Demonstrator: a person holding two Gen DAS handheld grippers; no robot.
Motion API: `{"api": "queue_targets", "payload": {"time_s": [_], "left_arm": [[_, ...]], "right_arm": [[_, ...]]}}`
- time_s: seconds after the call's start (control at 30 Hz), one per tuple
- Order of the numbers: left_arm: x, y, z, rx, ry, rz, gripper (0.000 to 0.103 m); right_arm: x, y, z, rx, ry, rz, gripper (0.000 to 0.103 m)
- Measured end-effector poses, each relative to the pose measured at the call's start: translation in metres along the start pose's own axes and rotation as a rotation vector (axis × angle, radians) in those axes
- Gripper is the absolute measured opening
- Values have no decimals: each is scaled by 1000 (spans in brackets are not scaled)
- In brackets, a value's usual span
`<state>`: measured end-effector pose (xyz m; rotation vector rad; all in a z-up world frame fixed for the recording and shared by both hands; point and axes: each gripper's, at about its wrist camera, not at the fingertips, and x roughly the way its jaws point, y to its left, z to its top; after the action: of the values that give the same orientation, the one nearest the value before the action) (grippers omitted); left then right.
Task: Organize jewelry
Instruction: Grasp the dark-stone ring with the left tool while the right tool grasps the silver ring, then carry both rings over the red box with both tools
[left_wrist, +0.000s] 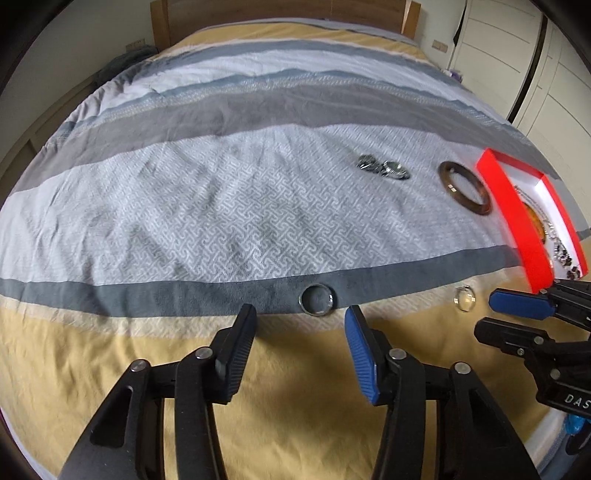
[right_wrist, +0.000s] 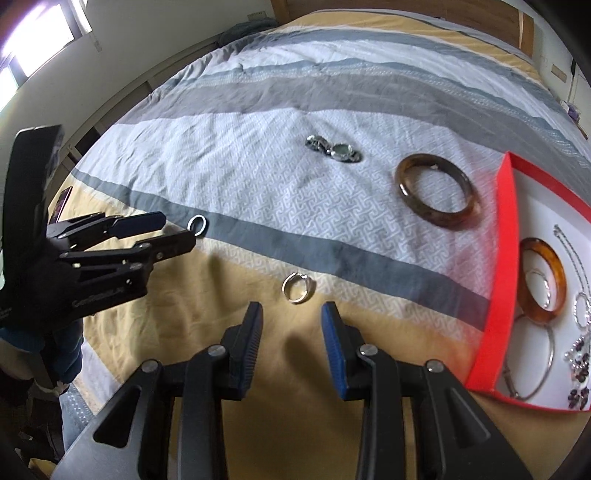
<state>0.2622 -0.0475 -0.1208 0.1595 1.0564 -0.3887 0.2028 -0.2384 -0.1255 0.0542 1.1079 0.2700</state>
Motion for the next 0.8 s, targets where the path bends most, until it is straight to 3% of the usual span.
{"api": "queue_targets", "payload": {"time_s": [0.4,0.5,0.57,0.8], "left_arm": [[18,1,5,8,4,-12,27],[19,-2,3,7,0,-18,20],[19,-2,2,10,-6,-17,20],[13,-2,-1,18,-14,-28,20]], "right_arm": [[21,2,9,-32,10,-19,31],[25,4,9,-44,13,-33,23],[25,3,9,-46,12,-41,19],[16,1,9,-37,-12,-31,18]]}}
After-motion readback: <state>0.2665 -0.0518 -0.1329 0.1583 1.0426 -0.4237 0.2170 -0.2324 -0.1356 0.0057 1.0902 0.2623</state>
